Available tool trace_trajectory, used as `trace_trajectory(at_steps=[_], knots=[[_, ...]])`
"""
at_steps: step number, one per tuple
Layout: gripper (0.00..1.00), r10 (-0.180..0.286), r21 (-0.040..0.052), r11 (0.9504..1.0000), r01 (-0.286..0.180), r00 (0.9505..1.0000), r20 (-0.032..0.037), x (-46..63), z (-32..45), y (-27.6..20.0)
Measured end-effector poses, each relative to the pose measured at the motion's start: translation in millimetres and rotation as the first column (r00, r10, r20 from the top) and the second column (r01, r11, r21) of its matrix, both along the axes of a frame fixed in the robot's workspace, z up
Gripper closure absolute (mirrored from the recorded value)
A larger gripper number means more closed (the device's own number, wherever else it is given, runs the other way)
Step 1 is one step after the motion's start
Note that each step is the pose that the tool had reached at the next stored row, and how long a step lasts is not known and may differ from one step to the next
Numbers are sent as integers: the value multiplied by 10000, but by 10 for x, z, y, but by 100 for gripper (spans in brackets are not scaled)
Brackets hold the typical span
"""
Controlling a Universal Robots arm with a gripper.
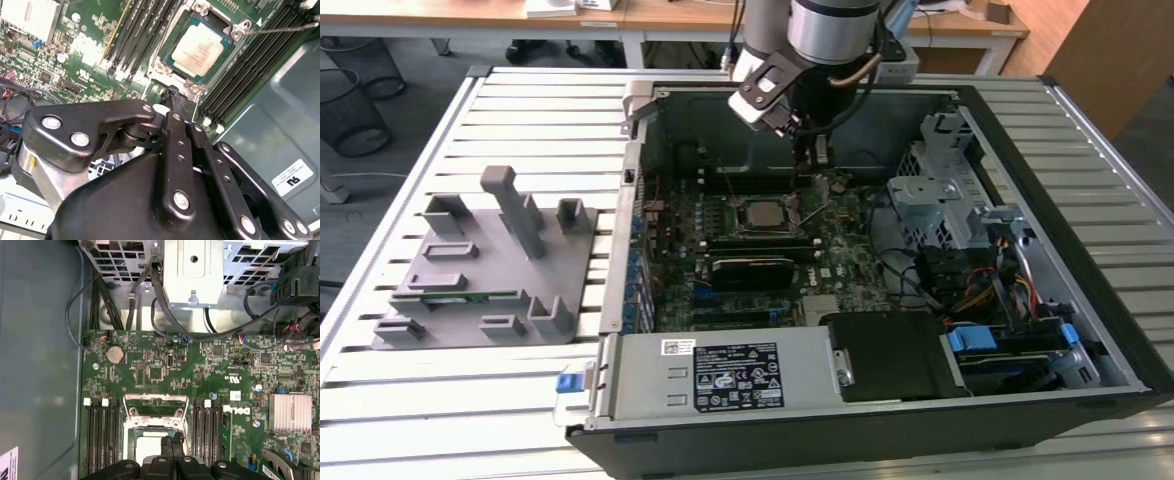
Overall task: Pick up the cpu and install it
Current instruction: 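Close the cpu cover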
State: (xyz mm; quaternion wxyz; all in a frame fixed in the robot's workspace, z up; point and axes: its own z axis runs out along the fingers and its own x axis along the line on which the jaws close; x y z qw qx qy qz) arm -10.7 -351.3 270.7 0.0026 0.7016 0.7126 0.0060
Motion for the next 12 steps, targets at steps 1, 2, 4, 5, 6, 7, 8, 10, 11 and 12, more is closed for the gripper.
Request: trace_trajectory(at_steps=[1, 2, 4, 5, 6, 7, 8, 10, 11, 12], knots=[[89, 0, 0, 10000, 0, 10000, 0, 10, 0, 1], [89, -1, 0, 10000, 1, 10000, 0, 19, 0, 1], [89, 0, 1, 10000, 0, 10000, 0, 39, -1, 2], [89, 0, 0, 10000, 0, 10000, -1, 49, -1, 3], [89, 0, 0, 10000, 0, 10000, -3, 60, -1, 3], [89, 0, 0, 10000, 0, 10000, -4, 71, -1, 4], [89, 1, 0, 10000, -1, 10000, -6, 81, -1, 5], [89, 1, 0, 10000, -1, 10000, -9, 99, -2, 7], [89, 0, 1, 10000, 0, 10000, -10, 107, -3, 9], [89, 0, 0, 10000, 0, 10000, -11, 113, -4, 11]])
